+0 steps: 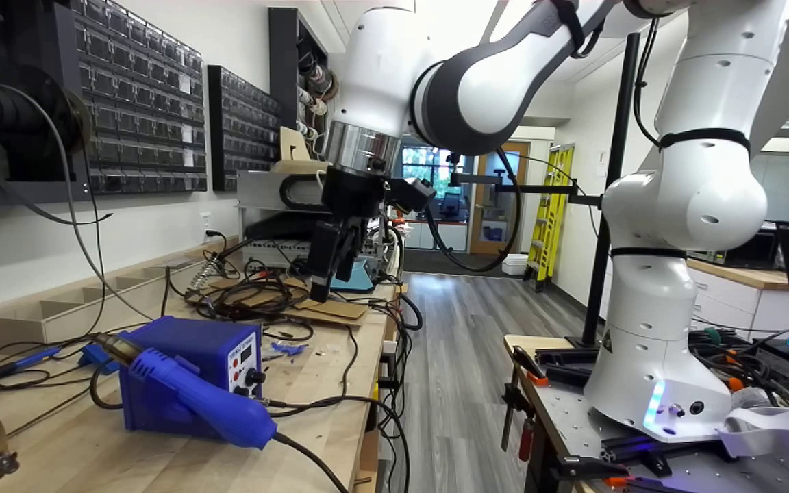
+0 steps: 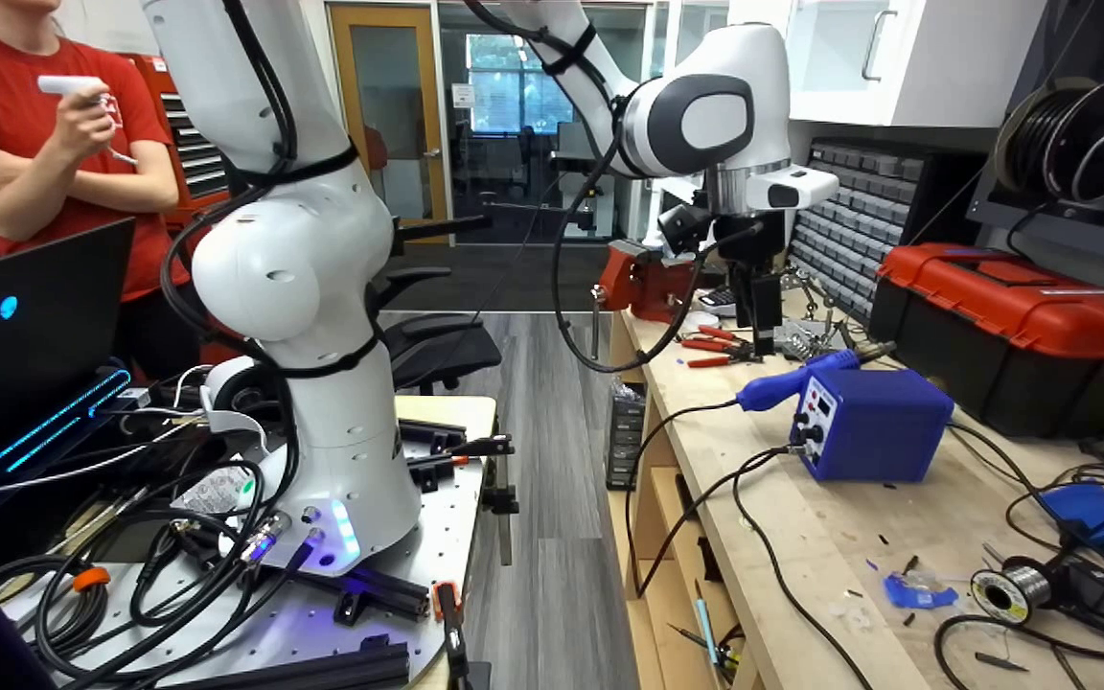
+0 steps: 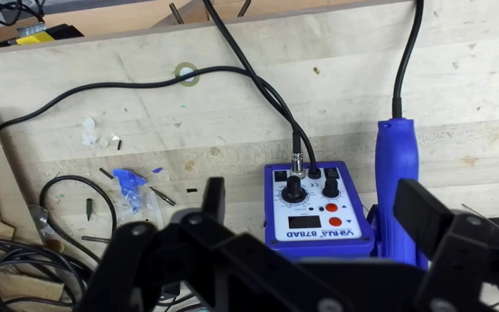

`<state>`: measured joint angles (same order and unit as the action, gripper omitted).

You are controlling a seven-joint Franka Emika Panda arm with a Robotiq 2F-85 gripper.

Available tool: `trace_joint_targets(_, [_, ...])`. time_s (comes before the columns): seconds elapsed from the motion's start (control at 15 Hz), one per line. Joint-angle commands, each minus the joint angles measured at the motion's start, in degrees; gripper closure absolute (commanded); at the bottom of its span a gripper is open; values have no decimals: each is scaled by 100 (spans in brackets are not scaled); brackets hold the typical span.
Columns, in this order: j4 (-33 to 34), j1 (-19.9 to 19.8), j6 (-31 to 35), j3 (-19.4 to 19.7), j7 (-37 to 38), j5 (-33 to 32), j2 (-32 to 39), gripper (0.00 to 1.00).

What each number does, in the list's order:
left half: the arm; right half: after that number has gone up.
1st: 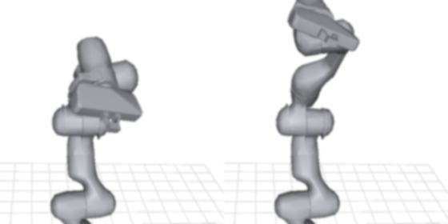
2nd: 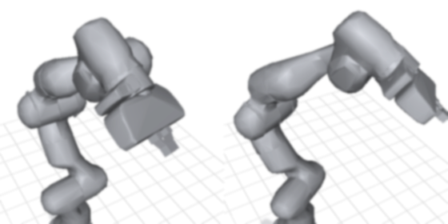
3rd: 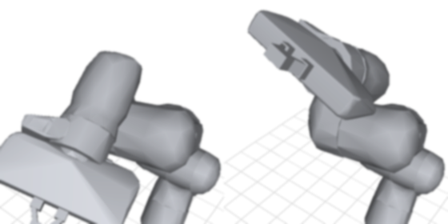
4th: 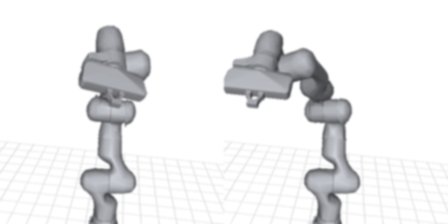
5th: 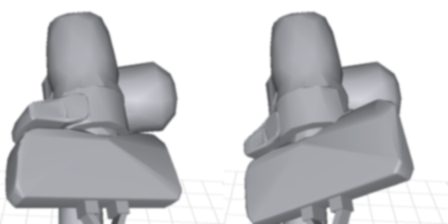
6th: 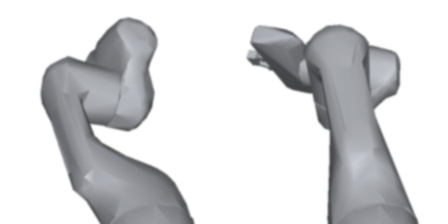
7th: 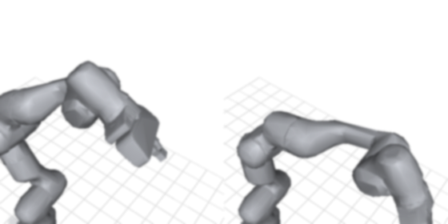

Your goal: Move the soldering iron to the right side of the workbench

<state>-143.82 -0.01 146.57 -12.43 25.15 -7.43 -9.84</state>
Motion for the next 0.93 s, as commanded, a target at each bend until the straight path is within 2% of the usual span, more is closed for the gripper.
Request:
trace_joint_targets(0.0, [102, 186, 120, 28, 58, -28, 273, 0])
trace_joint_targets(0.53, [510, 551, 223, 80, 26, 19, 926, 0])
trace_joint_targets(0.87, [950, 681, 459, 165, 278, -109, 1402, 0])
